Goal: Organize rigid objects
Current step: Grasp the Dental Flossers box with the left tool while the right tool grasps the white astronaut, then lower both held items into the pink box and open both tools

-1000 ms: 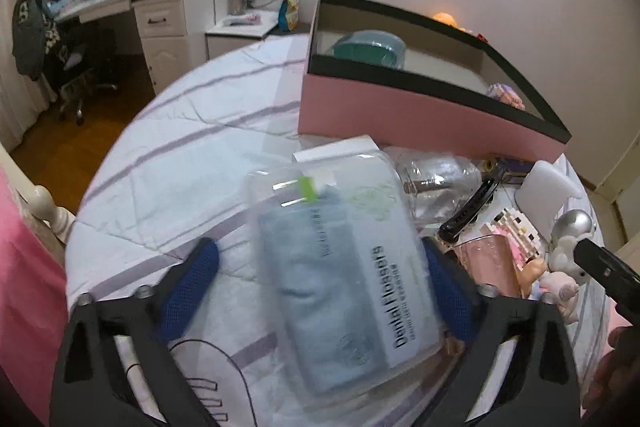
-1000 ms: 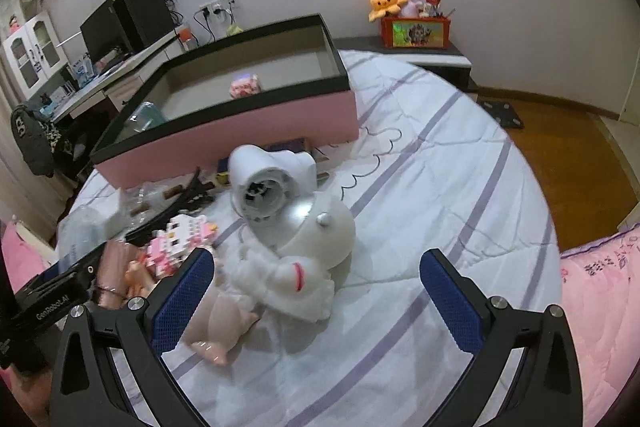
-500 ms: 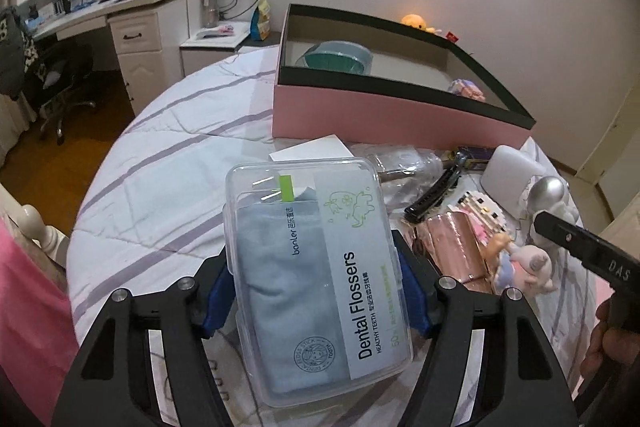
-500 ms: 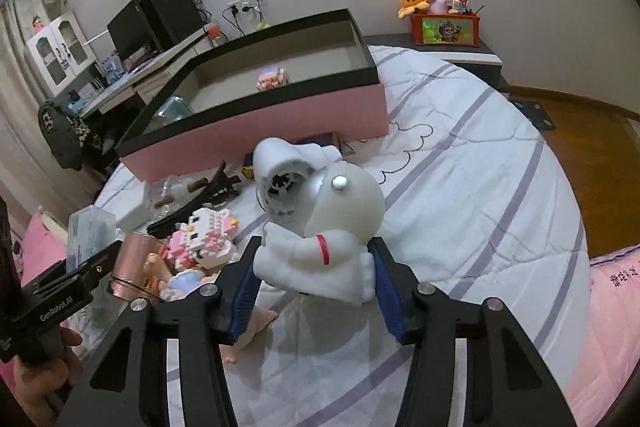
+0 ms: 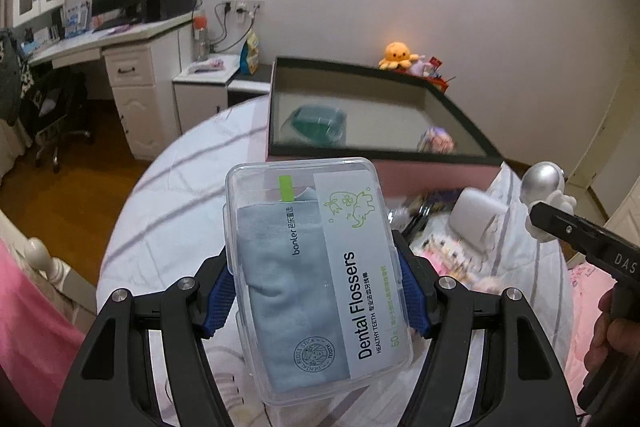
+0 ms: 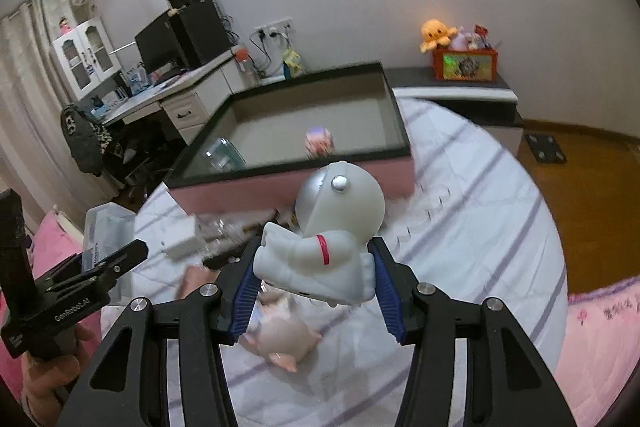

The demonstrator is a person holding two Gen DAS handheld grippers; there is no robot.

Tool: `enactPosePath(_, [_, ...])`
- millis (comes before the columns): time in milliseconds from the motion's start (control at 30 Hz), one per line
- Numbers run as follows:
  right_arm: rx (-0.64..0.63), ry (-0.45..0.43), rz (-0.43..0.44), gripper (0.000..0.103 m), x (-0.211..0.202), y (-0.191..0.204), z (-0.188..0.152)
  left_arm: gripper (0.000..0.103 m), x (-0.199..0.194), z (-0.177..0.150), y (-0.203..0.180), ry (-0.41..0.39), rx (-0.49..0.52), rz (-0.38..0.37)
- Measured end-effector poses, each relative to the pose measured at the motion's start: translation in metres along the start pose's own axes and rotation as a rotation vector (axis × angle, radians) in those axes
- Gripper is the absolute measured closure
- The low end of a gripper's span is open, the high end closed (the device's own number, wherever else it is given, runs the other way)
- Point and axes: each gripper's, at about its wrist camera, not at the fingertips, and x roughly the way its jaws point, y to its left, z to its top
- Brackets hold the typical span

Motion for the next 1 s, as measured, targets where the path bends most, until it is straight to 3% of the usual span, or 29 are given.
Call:
enactPosePath(300, [-0.093, -0.074, 0.01, 0.05, 0.017, 0.014, 0.068, 0.033, 0.011, 0.067, -0.007, -0.101, 0.034, -0.025])
enactPosePath(533, [-0.125, -0.065, 0.005, 0.05, 0.056, 0.012, 0.113, 0.033, 0.056, 0.132, -0.016, -0.136, 0.057, -0.027])
enactPosePath(800, [-0.115, 0.015, -0.016, 0.05, 0.114, -0.006, 0.134, 0.033, 0.126, 0.159, -0.031, -0.067, 0.092, -0.024])
enactPosePath(1000, [-0.113, 0.056, -0.028, 0.05, 0.139, -0.012, 0.138, 0.033, 0.15, 0.161, -0.031, -0.03, 0.085, -0.029])
